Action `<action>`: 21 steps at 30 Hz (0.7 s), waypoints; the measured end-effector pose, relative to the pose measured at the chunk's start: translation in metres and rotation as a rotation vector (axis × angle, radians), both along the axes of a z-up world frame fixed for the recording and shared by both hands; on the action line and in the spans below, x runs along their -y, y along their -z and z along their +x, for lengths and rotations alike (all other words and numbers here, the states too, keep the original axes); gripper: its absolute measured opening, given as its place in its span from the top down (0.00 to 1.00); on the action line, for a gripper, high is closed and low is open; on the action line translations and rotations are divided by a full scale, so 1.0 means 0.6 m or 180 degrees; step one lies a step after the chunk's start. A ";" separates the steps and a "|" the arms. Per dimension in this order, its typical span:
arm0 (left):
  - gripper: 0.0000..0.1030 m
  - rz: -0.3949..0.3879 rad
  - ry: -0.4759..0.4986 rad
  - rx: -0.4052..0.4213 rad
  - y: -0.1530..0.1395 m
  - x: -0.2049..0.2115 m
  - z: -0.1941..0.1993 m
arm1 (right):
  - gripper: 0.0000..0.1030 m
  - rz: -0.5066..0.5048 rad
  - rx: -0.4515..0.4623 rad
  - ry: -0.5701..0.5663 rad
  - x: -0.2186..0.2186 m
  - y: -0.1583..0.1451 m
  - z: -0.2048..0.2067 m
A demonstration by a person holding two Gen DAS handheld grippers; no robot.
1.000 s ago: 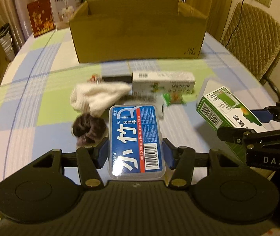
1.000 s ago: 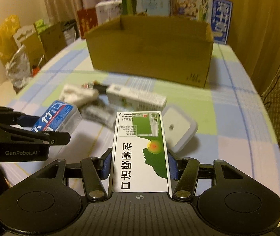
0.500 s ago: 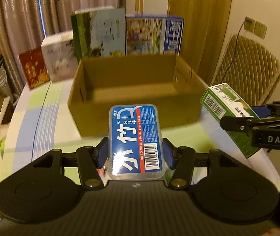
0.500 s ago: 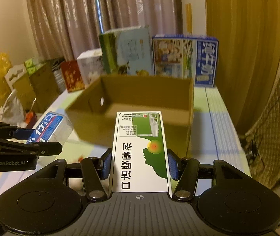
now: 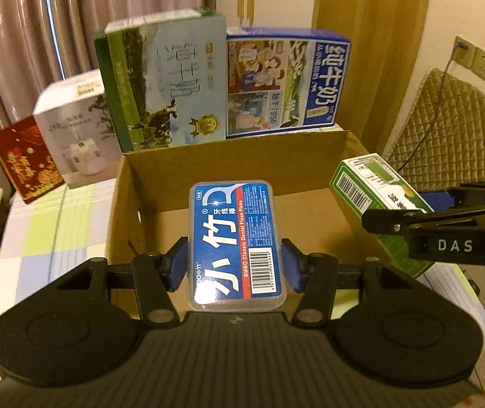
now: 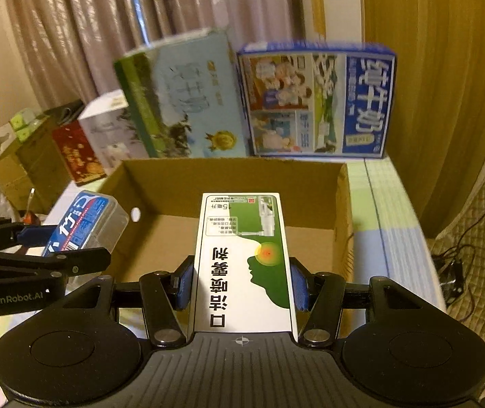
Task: Organize objects
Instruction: 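Carry both boxes into the cardboard box and open both tools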
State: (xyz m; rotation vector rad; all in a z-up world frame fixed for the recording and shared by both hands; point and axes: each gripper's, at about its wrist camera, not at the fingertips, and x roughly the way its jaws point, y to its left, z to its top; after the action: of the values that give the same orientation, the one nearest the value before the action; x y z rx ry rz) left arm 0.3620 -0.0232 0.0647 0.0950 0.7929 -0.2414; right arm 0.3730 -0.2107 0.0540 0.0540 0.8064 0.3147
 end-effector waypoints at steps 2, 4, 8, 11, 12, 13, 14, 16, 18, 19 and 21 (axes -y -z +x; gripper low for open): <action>0.50 -0.0019 -0.0016 -0.0071 0.021 -0.003 0.023 | 0.49 0.0005 -0.0084 0.0030 -0.001 0.018 0.025; 0.50 -0.0023 -0.0024 -0.0123 0.040 -0.004 0.044 | 0.49 -0.0005 -0.0145 0.0061 -0.002 0.035 0.043; 0.50 -0.0051 -0.0016 -0.0182 0.066 -0.007 0.074 | 0.49 -0.0029 -0.0180 0.0100 -0.006 0.056 0.070; 0.50 -0.0038 -0.0025 -0.0182 0.076 -0.006 0.089 | 0.49 -0.0040 -0.0166 0.0132 -0.009 0.066 0.084; 0.50 -0.0029 -0.0016 -0.0164 0.079 -0.005 0.094 | 0.49 -0.0042 -0.0135 0.0156 -0.010 0.068 0.088; 0.49 -0.0012 -0.0003 -0.0131 0.083 -0.003 0.100 | 0.49 -0.0026 -0.0087 0.0181 -0.009 0.069 0.091; 0.37 0.0002 -0.0013 -0.0115 0.084 -0.003 0.104 | 0.40 0.0003 -0.0050 0.0199 -0.008 0.070 0.094; 0.25 -0.0058 -0.0048 -0.0065 0.085 -0.006 0.107 | 0.26 0.0100 0.0005 0.0216 0.000 0.067 0.095; 0.25 -0.0086 -0.0031 -0.0039 0.079 -0.008 0.104 | 0.24 0.0101 0.0087 0.0212 0.005 0.060 0.087; 0.25 -0.0085 -0.0029 -0.0026 0.077 -0.010 0.101 | 0.24 0.0093 0.0107 0.0212 0.007 0.057 0.084; 0.25 -0.0111 -0.0057 -0.0012 0.070 -0.017 0.093 | 0.23 0.0120 0.0127 0.0233 0.017 0.051 0.073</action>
State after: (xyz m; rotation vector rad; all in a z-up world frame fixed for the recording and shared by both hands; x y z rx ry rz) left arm 0.4178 -0.0131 0.0229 0.0546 0.7925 -0.2384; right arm 0.4170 -0.2209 0.0231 0.1120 0.7571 0.2611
